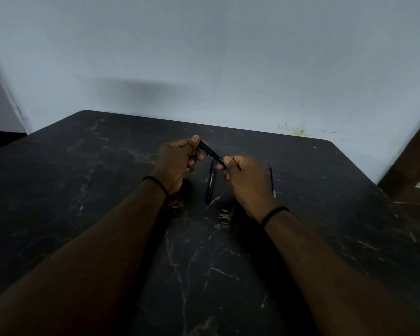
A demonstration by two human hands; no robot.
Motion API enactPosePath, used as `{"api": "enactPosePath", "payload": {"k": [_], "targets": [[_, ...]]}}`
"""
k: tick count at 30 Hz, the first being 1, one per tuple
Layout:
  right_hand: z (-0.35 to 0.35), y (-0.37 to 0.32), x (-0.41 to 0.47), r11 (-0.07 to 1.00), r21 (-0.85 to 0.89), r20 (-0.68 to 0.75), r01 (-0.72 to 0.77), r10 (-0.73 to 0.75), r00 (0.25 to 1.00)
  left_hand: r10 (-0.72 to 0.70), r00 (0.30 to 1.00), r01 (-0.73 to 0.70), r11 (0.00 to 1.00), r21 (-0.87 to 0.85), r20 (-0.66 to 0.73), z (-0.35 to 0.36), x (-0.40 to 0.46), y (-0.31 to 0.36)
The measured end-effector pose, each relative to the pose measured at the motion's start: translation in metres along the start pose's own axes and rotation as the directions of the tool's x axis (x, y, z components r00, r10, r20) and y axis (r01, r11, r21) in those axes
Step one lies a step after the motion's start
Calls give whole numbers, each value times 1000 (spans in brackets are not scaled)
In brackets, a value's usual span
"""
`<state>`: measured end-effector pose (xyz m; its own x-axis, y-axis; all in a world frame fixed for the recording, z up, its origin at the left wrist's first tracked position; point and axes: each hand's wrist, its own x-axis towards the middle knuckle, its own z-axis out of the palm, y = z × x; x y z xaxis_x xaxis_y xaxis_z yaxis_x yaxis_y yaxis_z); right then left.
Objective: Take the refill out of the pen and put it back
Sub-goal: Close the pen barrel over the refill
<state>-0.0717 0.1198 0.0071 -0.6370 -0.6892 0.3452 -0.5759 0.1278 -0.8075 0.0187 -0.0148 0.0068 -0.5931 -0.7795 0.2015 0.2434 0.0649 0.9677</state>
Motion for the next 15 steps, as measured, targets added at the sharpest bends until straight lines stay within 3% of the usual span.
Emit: {"api": "enactPosePath", "payload": {"k": [8, 13, 15], "targets": [[4, 1, -1, 998, -54, -27, 29, -31, 999, 43, 999, -43, 999, -6, -33, 2, 4, -3], [-1, 10, 5, 969, -213, 18, 128, -127, 992, 98, 995, -96, 993, 62, -23, 5, 3, -5], [-3, 11, 7, 968, -215, -25, 126, -135, 991, 99, 994, -95, 992, 88, -44, 7, 2, -7]]}}
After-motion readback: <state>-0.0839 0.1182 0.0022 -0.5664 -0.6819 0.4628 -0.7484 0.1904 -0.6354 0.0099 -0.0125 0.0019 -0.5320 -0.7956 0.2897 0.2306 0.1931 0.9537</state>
